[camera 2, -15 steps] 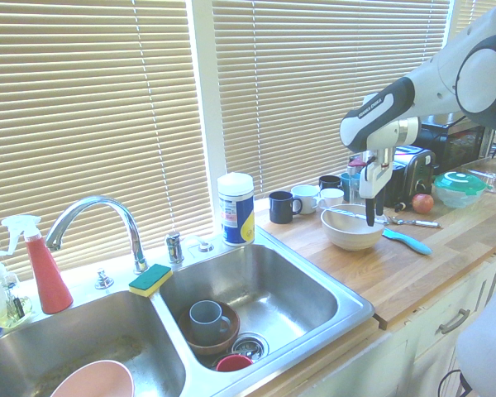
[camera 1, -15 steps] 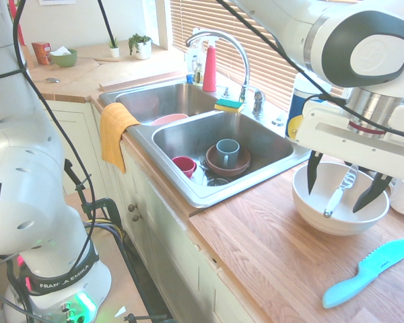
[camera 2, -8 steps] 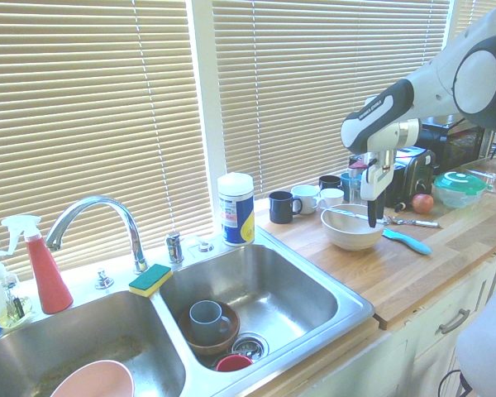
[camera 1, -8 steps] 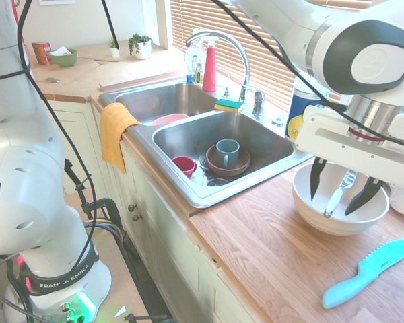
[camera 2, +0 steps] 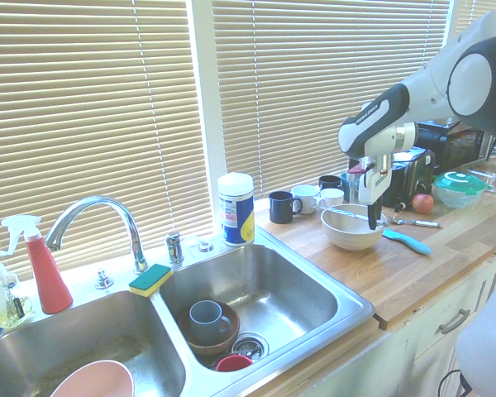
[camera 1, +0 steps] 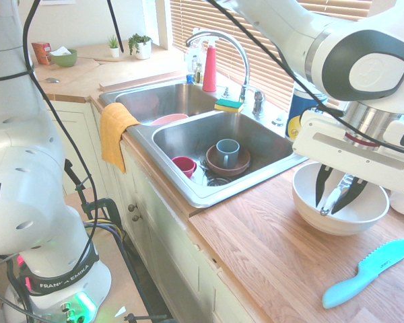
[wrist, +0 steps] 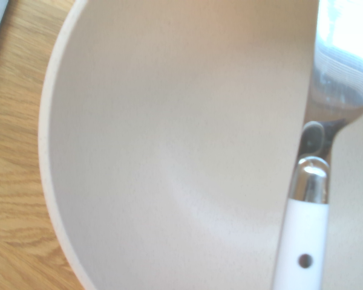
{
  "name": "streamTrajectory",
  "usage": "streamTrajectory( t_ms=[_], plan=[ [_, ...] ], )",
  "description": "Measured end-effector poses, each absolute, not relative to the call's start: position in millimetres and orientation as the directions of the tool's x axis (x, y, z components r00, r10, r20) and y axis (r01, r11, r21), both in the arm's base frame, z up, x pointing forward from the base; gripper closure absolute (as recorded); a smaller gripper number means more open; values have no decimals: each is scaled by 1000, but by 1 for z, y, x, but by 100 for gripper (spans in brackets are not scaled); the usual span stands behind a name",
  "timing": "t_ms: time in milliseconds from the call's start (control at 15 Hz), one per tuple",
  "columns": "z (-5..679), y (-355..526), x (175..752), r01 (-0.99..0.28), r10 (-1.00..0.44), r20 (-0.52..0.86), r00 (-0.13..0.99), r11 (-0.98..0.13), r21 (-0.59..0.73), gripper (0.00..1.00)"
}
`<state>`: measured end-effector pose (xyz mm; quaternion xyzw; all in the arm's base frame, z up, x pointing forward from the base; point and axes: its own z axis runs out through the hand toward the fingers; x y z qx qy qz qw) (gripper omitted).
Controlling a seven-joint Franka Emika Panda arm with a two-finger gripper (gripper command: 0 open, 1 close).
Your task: Put the knife into the sink
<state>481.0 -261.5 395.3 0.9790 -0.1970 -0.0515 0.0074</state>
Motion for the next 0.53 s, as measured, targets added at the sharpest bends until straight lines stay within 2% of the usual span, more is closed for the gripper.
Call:
streamTrajectory(
  t_ms=[267,533],
  plan=[
    [395,-262,481,-389,-391,-95,916,-920,35,100],
    [425,-256,490,-523,-524,-12,852,-852,30,100]
  ],
)
